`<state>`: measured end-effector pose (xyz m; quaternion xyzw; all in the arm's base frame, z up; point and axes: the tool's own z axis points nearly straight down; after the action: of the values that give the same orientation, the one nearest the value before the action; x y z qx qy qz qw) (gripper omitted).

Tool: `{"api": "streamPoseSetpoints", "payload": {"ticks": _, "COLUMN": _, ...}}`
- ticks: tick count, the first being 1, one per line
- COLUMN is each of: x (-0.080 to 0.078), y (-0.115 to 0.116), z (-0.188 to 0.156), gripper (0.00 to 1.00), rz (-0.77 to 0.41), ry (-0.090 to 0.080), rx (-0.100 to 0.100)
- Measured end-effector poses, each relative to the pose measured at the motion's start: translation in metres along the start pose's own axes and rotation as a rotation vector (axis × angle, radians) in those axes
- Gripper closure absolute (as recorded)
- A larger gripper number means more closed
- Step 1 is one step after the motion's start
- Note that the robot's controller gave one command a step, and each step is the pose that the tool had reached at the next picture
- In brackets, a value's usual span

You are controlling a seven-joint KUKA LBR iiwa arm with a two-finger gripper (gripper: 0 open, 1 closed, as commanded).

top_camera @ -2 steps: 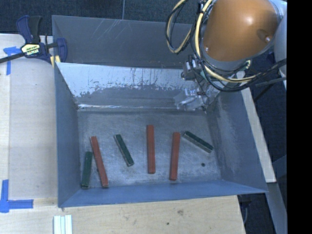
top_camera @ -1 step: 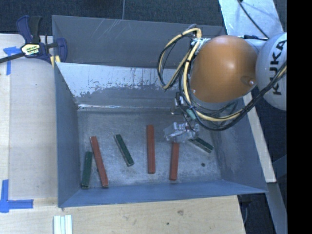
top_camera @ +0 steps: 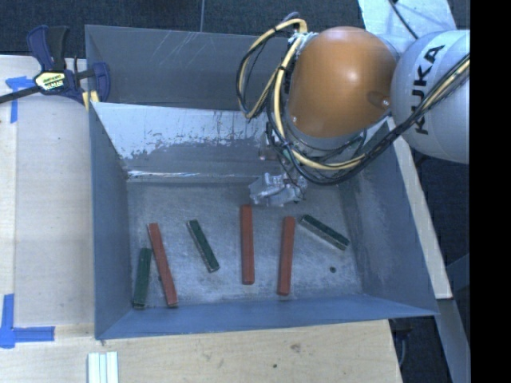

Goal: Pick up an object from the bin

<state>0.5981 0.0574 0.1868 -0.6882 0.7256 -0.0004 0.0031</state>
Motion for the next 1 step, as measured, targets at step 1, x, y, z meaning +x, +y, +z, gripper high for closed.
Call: {"api": "streamPoseSetpoints", "payload": {"ticks": 1, "x": 0.0017, "y": 0.0013, "z": -0.0001, "gripper": 0.00, "rz": 0.003, "ry": 0.002, "rx": -0.003}}
